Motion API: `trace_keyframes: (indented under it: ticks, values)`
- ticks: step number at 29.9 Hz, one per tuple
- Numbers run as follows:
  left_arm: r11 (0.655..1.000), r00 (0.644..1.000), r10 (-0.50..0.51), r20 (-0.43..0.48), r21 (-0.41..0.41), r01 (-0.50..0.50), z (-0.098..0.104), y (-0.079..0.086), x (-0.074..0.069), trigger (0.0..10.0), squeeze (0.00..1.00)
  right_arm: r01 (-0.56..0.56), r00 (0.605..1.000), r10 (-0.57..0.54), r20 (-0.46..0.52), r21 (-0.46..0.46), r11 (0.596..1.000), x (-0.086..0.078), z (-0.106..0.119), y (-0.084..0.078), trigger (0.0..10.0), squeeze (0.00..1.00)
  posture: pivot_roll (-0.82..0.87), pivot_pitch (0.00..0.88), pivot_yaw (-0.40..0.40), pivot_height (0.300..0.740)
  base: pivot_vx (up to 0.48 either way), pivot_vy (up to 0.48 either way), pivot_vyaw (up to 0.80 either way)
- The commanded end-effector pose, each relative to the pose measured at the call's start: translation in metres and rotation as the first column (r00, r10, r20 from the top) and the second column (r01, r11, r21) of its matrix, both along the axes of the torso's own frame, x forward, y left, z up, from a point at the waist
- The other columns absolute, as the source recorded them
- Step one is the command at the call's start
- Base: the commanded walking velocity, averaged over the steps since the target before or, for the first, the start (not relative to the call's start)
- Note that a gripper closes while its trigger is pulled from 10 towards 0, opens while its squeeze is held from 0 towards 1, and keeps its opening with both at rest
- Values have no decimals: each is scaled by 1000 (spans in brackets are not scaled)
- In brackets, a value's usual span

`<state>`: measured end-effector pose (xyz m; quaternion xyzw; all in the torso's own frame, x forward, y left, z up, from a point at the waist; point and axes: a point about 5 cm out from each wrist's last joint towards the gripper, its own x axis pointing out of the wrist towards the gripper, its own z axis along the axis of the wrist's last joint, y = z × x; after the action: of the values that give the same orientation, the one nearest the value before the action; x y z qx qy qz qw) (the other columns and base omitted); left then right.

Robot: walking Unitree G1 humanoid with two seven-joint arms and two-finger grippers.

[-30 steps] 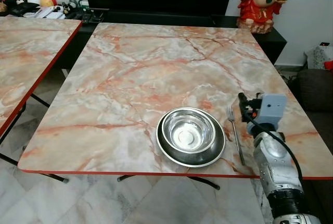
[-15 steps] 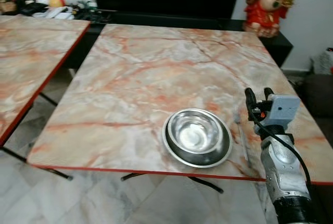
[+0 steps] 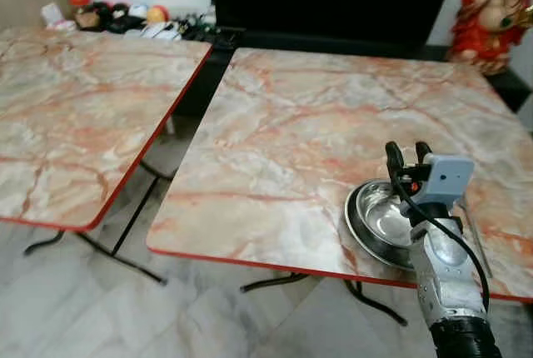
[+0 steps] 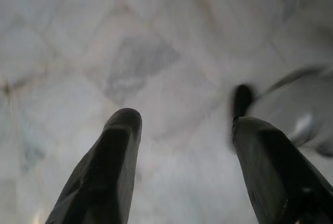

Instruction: Setting the table

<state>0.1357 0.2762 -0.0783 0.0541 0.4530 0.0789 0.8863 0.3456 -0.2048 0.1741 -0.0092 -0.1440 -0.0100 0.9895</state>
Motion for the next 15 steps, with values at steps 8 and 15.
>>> trace_keyframes:
  ticks: [8,15]
  values:
    - [1000,999,2,-41,12,-2,-1,6,-9,10000,0,-24,999,22,39,47,999,2,5,14,10000,0,80,39,-37,740,0,480,0]
    - [1000,999,-19,-27,3,19,-4,-8,-3,10000,0,-25,1000,24,20,59,998,-1,-4,21,10000,0,82,24,-34,740,0,480,0]
